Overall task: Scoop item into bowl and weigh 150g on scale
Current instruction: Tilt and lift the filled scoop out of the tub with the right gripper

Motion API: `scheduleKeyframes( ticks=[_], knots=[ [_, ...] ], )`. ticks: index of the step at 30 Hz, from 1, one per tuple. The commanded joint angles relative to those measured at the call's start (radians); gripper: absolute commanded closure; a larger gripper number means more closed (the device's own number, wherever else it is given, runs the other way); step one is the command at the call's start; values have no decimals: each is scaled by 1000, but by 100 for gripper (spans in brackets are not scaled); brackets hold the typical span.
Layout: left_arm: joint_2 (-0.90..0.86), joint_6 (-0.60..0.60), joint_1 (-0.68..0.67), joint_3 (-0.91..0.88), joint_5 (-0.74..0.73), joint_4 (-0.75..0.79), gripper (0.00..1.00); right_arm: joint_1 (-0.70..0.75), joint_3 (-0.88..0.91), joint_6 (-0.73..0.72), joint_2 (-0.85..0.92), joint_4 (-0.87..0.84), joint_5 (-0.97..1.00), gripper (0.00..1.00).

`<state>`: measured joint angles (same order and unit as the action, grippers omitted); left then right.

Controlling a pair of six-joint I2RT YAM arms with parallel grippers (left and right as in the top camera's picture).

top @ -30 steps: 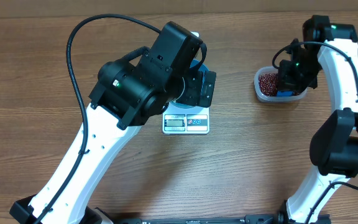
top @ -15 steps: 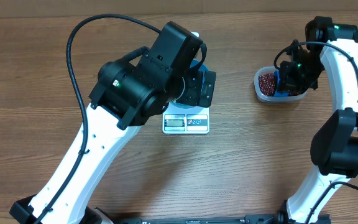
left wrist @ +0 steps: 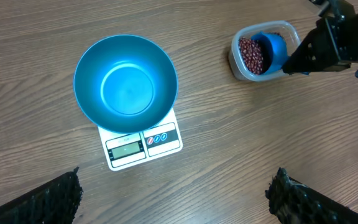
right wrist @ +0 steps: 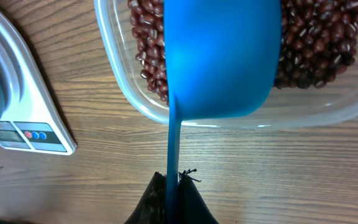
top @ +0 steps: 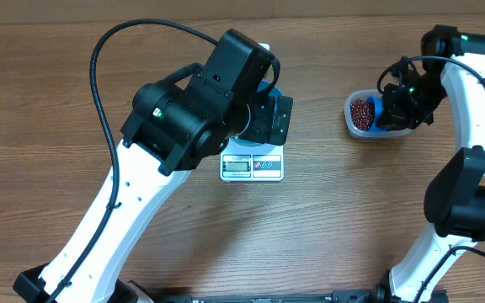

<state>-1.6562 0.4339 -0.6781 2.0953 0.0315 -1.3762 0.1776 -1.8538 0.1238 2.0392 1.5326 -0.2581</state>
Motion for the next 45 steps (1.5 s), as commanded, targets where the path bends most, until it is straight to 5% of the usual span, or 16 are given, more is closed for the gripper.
scheduleKeyframes(
  ticks=[1, 31, 45],
  knots=[
    [-8, -19, 5, 15, 13, 2, 0, 22, -18, 9, -19, 23, -59, 96],
    [-8, -19, 5, 15, 12, -34, 1, 61, 115, 5, -18, 44, -203, 96],
    [-8, -19, 5, 15, 13, -23, 0, 196, 115, 10, -18, 69, -258, 96]
  ],
)
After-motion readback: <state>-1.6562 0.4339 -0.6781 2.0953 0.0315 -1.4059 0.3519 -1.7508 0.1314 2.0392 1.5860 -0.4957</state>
